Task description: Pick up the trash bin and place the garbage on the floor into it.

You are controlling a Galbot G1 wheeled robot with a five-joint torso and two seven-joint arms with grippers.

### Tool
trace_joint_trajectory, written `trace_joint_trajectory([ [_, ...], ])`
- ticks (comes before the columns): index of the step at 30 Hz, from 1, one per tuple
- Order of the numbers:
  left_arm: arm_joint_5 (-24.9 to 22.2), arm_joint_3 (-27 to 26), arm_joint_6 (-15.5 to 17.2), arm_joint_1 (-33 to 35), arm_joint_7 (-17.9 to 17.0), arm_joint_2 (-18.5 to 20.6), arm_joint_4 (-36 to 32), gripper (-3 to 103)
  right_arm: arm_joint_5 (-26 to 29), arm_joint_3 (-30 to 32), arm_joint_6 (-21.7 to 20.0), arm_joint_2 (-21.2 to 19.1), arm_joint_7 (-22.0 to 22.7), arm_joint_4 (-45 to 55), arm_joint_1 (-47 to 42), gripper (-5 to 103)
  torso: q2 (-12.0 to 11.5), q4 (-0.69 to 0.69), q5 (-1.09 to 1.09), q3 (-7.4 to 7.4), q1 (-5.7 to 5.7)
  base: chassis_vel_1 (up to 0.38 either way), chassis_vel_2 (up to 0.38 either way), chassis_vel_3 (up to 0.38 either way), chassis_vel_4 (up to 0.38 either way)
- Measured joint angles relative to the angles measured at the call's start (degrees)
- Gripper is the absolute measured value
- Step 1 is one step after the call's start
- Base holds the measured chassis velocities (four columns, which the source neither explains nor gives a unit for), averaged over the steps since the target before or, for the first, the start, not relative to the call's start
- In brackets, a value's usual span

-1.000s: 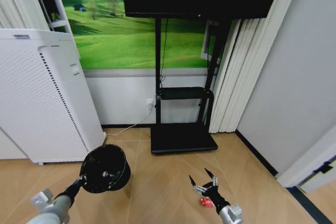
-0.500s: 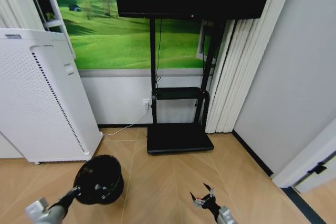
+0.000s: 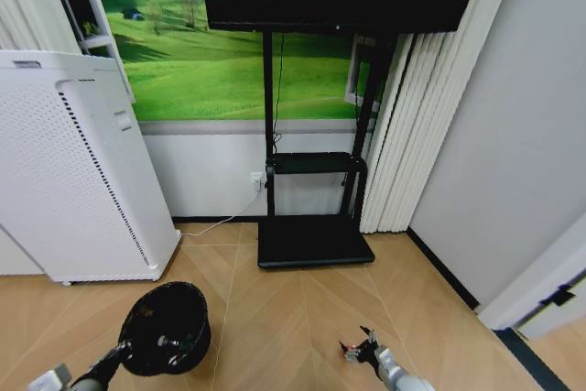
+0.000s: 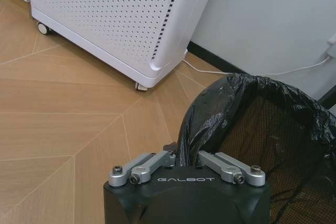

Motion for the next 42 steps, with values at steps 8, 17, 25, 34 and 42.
trace_joint_trajectory([
  [8, -0.1, 0.3, -0.6, -0.3, -0.8, 0.7, 0.3, 4, -0.3, -0.4, -0.7, 2.8, -0.1, -6.0, 2.4, 100, 0.0, 0.01, 0.03, 0.0, 0.0, 0.0, 0.0, 0.0, 0.0],
  [17, -0.4, 0.5, -0.6, -0.3, -1.0, 1.2, 0.3, 4, -0.4, -0.7, -0.8, 3.5, 0.4, -10.0, 3.6, 95, 0.0, 0.0, 0.02, 0.0, 0.0, 0.0, 0.0, 0.0, 0.0],
  [25, -0.8, 1.2, -0.6, -1.1, -1.4, 1.8, 0.2, 4, -0.4, -1.1, -0.9, 4.6, 1.2, -12.8, 4.8, 73, 0.0, 0.0, 0.02, 0.0, 0.0, 0.0, 0.0, 0.0, 0.0],
  [34, -1.0, 0.8, -0.8, -1.5, -1.2, 1.7, 0.8, 4, -0.4, -1.1, -1.0, 4.4, 1.8, -12.5, 4.8, 54, 0.0, 0.01, 0.02, 0.0, 0.0, 0.0, 0.0, 0.0, 0.0],
  [42, -1.1, 1.4, -0.8, -2.2, -1.2, 1.8, 1.1, 4, -0.2, -0.2, -1.0, 4.4, 2.1, -10.5, 3.7, 54, 0.0, 0.01, 0.03, 0.0, 0.0, 0.0, 0.0, 0.0, 0.0],
])
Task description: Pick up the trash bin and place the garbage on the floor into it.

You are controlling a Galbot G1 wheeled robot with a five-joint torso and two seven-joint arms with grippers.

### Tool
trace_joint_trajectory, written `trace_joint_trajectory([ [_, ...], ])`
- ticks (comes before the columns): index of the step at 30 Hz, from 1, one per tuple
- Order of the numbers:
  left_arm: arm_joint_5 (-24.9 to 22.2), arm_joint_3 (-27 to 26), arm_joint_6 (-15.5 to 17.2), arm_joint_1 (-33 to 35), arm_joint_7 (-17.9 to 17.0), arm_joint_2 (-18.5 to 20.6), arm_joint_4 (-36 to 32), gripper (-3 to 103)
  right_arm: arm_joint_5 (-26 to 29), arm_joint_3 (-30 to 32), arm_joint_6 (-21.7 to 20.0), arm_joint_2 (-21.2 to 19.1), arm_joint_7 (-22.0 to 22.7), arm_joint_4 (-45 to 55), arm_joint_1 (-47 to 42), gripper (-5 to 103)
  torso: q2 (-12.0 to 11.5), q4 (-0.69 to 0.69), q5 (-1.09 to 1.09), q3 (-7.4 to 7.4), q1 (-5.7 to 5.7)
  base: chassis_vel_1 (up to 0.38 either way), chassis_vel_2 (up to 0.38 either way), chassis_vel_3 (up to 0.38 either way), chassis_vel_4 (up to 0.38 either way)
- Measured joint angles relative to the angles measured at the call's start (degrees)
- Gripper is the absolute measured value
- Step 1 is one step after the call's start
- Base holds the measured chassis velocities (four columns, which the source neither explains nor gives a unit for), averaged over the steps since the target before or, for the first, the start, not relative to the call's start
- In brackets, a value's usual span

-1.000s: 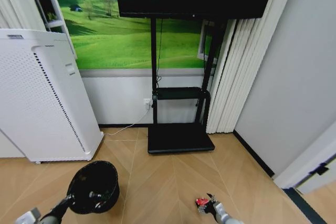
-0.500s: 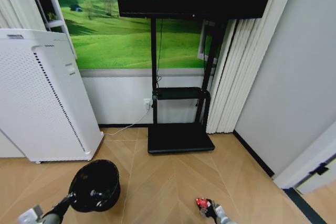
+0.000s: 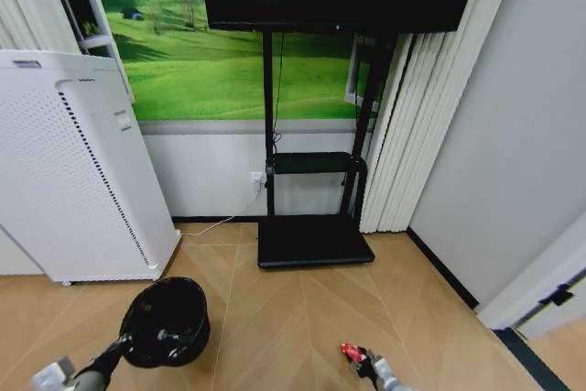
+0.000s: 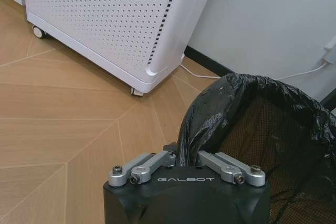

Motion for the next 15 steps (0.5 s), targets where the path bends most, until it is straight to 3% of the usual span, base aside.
trace_joint_trajectory([
  [3, 0.0, 1.0, 0.0, -0.6, 0.0, 0.5, 0.8, 4, 0.7, 1.5, 0.0, 0.2, 0.4, 4.0, -1.9, 54, 0.0, 0.01, 0.01, 0.0, 0.0, 0.0, 0.0, 0.0, 0.0],
  [10, -1.2, 5.6, 0.2, -4.3, -0.7, 2.6, 0.9, 4, -0.6, 5.0, 6.2, 1.4, 1.1, 11.3, -6.0, 54, 0.0, 0.0, 0.01, 0.0, 0.0, 0.0, 0.0, 0.0, 0.0],
  [15, -1.3, 10.7, 0.1, -9.3, -1.1, 5.3, 1.2, 4, 3.4, 7.1, 7.3, 2.0, 1.2, 19.8, -10.4, 54, 0.0, -0.02, -0.01, 0.0, 0.0, 0.0, 0.0, 0.0, 0.0],
])
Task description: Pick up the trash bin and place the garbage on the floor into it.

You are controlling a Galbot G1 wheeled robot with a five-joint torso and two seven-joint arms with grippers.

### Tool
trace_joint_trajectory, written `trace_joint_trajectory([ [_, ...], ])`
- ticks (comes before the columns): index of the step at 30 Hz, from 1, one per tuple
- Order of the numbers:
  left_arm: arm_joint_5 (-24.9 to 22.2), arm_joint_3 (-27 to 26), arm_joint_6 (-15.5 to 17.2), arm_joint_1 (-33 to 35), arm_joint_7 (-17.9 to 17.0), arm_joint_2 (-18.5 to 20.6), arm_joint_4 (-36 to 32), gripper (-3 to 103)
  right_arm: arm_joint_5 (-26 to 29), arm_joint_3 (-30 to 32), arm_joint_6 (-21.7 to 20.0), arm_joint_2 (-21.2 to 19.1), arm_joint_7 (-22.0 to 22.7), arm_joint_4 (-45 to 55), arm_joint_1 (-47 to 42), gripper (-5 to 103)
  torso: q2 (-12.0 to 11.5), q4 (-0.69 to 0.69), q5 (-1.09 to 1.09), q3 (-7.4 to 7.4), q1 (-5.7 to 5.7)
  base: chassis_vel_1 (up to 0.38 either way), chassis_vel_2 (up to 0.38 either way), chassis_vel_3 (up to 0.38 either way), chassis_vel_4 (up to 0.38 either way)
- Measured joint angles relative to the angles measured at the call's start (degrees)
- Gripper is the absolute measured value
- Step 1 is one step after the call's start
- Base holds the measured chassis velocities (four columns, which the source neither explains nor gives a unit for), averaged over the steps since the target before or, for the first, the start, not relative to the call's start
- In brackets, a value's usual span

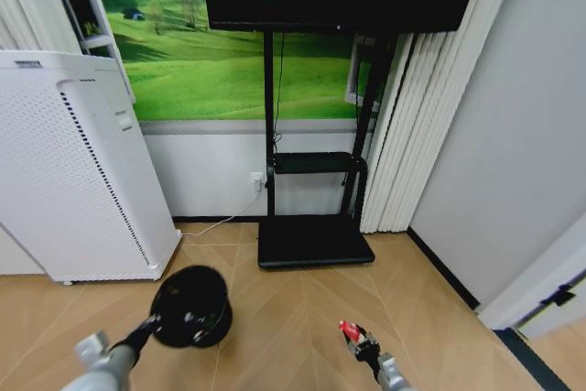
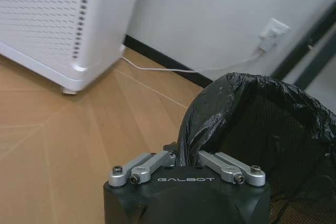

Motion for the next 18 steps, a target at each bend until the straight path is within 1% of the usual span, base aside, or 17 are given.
trace_joint_trajectory([
  [1, 0.3, 3.2, -0.4, -1.1, 0.5, 1.9, 0.1, 4, 4.8, 0.5, -2.7, 0.0, 0.2, 7.9, -3.2, 54, 0.0, 0.02, -0.01, 0.0, 0.0, 0.0, 0.0, 0.0, 0.0],
  [2, 0.3, 3.2, -0.4, -1.1, 0.5, 1.9, 0.1, 4, 4.8, 0.5, -2.7, 0.0, 0.2, 7.9, -3.2, 54, 0.0, 0.02, -0.01, 0.0, 0.0, 0.0, 0.0, 0.0, 0.0],
  [3, 1.6, 6.9, -0.5, -2.4, 2.0, 4.3, 0.2, 4, 9.4, 0.8, -4.8, 0.5, 0.9, 15.6, -6.9, 54, 0.0, 0.03, 0.0, 0.0, 0.0, 0.0, 0.0, 0.0, 0.0],
  [4, 2.5, 8.7, -0.6, -3.4, 2.9, 5.3, 0.4, 4, 12.1, 0.7, -5.7, 0.6, 1.7, 19.6, -8.9, 54, 0.0, 0.0, -0.01, 0.0, 0.0, 0.0, 0.0, 0.0, 0.0],
  [5, 2.5, 8.7, -0.6, -3.4, 2.9, 5.3, 0.4, 4, 12.1, 0.7, -5.7, 0.6, 1.7, 19.6, -8.9, 54, 0.0, 0.0, -0.01, 0.0, 0.0, 0.0, 0.0, 0.0, 0.0],
  [7, 3.9, 10.6, -0.6, -4.3, 4.0, 5.6, 0.6, 4, 16.8, -0.2, -8.2, -0.7, 2.8, 26.3, -11.6, 54, 0.0, 0.01, 0.0, 0.0, 0.0, 0.0, 0.0, 0.0, 0.0],
  [8, 3.9, 10.6, -0.6, -4.3, 4.0, 5.6, 0.6, 4, 16.8, -0.2, -8.2, -0.7, 2.8, 26.3, -11.6, 54, 0.0, 0.01, 0.0, 0.0, 0.0, 0.0, 0.0, 0.0, 0.0],
  [9, 4.0, 12.1, -0.3, -5.0, 4.3, 5.6, 0.7, 4, 18.8, -0.6, -8.8, -1.9, 2.5, 30.3, -13.0, 54, 0.0, 0.03, -0.01, 0.0, 0.0, 0.0, 0.0, 0.0, 0.0],
  [10, 3.7, 13.6, 0.2, -5.8, 4.4, 5.6, 0.7, 4, 19.1, -0.6, -8.3, -2.2, 1.4, 31.7, -13.6, 54, 0.0, 0.06, 0.0, 0.0, 0.0, 0.0, 0.0, 0.0, 0.0],
  [11, 3.5, 14.8, 0.5, -6.4, 4.4, 5.5, 0.7, 4, 19.1, -0.6, -7.7, -2.3, 0.8, 32.1, -13.9, 54, 0.0, 0.06, 0.01, 0.0, 0.0, 0.0, 0.0, 0.0, 0.0],
  [12, 3.6, 18.3, 1.1, -8.4, 4.5, 5.2, 1.2, 4, 17.9, -0.2, -5.2, -2.4, -1.2, 32.8, -14.9, 54, 0.0, 0.03, 0.0, 0.0, 0.0, 0.0, 0.0, 0.0, 0.0],
  [13, 3.6, 18.3, 1.1, -8.4, 4.5, 5.2, 1.2, 4, 17.9, -0.2, -5.2, -2.4, -1.2, 32.8, -14.9, 54, 0.0, 0.03, 0.0, 0.0, 0.0, 0.0, 0.0, 0.0, 0.0],
  [14, 4.0, 19.6, 1.2, -9.1, 4.6, 5.1, 1.5, 4, 17.6, -0.1, -4.2, -2.4, -1.8, 33.0, -15.2, 54, 0.0, 0.03, -0.01, 0.0, 0.0, 0.0, 0.0, 0.0, 0.0],
  [15, 5.3, 23.2, 1.2, -11.0, 5.2, 5.0, 2.7, 4, 17.2, 0.3, -2.0, -2.2, -3.4, 33.9, -16.4, 54, 0.0, 0.01, 0.01, 0.0, 0.0, 0.0, 0.0, 0.0, 0.0],
  [16, 5.3, 23.2, 1.2, -11.0, 5.2, 5.0, 2.7, 4, 17.2, 0.3, -2.0, -2.2, -3.4, 33.9, -16.4, 54, 0.0, 0.01, 0.01, 0.0, 0.0, 0.0, 0.0, 0.0, 0.0],
  [18, 6.2, 26.4, 1.2, -12.8, 6.1, 5.0, 4.3, 4, 17.3, 0.7, 0.0, -2.0, -5.4, 35.5, -17.8, 54, 0.0, 0.01, -0.02, 0.0, 0.0, 0.0, 0.0, 0.0, 0.0],
])
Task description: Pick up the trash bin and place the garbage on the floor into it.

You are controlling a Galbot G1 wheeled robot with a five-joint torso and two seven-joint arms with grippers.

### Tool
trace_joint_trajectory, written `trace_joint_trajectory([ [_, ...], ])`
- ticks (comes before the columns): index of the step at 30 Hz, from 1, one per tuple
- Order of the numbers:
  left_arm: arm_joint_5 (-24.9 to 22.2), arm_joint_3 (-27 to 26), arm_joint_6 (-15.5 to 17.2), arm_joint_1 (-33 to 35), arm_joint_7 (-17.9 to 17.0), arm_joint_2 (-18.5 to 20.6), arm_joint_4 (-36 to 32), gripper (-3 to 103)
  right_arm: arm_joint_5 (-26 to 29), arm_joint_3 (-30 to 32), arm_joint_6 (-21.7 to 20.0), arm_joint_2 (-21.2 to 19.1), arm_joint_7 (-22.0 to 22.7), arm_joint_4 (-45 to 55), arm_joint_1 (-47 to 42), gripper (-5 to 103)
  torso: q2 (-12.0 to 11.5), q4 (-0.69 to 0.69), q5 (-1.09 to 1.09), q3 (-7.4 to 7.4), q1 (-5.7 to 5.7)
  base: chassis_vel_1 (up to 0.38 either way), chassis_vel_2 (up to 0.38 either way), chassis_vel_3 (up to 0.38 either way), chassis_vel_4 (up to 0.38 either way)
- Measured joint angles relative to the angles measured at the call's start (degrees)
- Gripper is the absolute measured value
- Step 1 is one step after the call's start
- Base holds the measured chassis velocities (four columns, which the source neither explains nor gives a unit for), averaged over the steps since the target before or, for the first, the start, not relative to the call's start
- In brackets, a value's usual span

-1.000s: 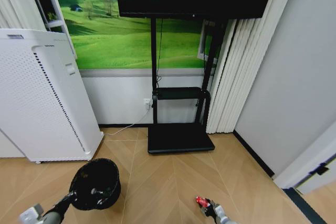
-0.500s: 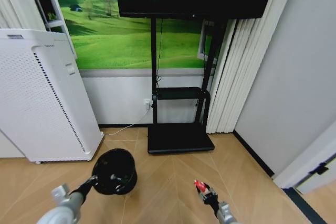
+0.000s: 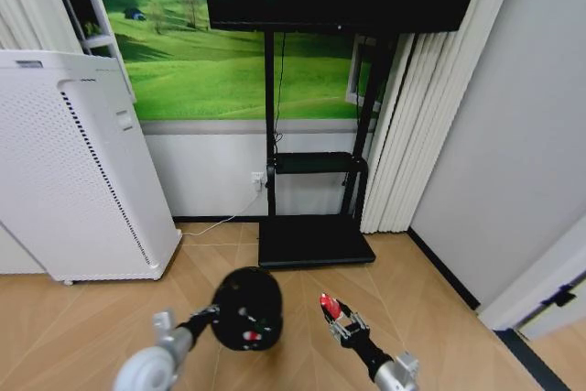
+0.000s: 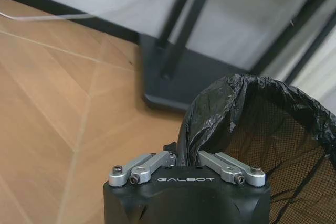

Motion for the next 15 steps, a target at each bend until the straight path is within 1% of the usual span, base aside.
trace_joint_trajectory([
  [1, 0.3, 1.8, 0.0, -1.3, 0.3, 0.0, 1.0, 4, 0.0, 0.1, 1.1, 0.3, -1.3, 0.7, -0.6, 54, 0.0, 0.0, 0.01, 0.0, 0.0, 0.0, 0.0, 0.0, 0.0],
  [2, 0.3, 1.8, 0.0, -1.3, 0.3, 0.0, 1.0, 4, 0.0, 0.1, 1.1, 0.3, -1.3, 0.7, -0.6, 54, 0.0, 0.0, 0.01, 0.0, 0.0, 0.0, 0.0, 0.0, 0.0],
  [5, 0.1, 6.2, 0.0, -5.3, 0.4, 0.0, 3.4, 4, -0.9, -0.4, 3.7, 1.0, -4.2, 0.9, -1.3, 54, 0.0, 0.01, 0.03, 0.0, 0.0, 0.0, 0.0, 0.0, 0.0],
  [6, 0.1, 6.2, 0.0, -5.3, 0.4, 0.0, 3.4, 4, -0.9, -0.4, 3.7, 1.0, -4.2, 0.9, -1.3, 54, 0.0, 0.01, 0.03, 0.0, 0.0, 0.0, 0.0, 0.0, 0.0],
  [9, -0.2, 10.5, 0.0, -9.7, 0.6, -0.1, 5.9, 4, -2.2, -1.0, 5.0, 1.2, -7.3, 1.8, -2.3, 54, 0.0, 0.01, 0.01, 0.0, 0.0, 0.0, 0.0, 0.0, 0.0],
  [10, -0.2, 11.7, 0.0, -10.8, 1.3, -0.3, 6.7, 4, -3.4, -1.3, 5.2, 1.4, -8.1, 1.7, -2.4, 54, 0.0, 0.0, 0.02, 0.0, 0.0, 0.0, 0.0, 0.0, 0.0],
  [11, -0.2, 11.7, 0.0, -10.8, 1.3, -0.3, 6.7, 4, -3.4, -1.3, 5.2, 1.4, -8.1, 1.7, -2.4, 54, 0.0, 0.0, 0.02, 0.0, 0.0, 0.0, 0.0, 0.0, 0.0],
  [12, -0.2, 12.7, 0.0, -11.6, 1.9, -0.6, 7.2, 4, -4.7, -1.7, 5.6, 1.6, -8.4, 1.3, -2.4, 54, 0.0, 0.01, 0.02, 0.0, 0.0, 0.0, 0.0, 0.0, 0.0],
  [13, -0.2, 14.5, 0.1, -12.6, 3.5, -1.2, 7.8, 4, -7.1, -2.5, 6.4, 2.2, -9.0, 0.3, -2.4, 54, 0.0, 0.0, 0.02, 0.0, 0.0, 0.0, 0.0, 0.0, 0.0],
  [14, -0.2, 14.5, 0.1, -12.6, 3.5, -1.2, 7.8, 4, -7.1, -2.5, 6.4, 2.2, -9.0, 0.3, -2.4, 54, 0.0, 0.0, 0.02, 0.0, 0.0, 0.0, 0.0, 0.0, 0.0],
  [15, 0.0, 15.3, 0.3, -12.9, 4.5, -1.4, 8.0, 4, -8.1, -2.7, 6.7, 2.4, -9.3, -0.1, -2.5, 54, 0.0, 0.01, 0.02, 0.0, 0.0, 0.0, 0.0, 0.0, 0.0],
])
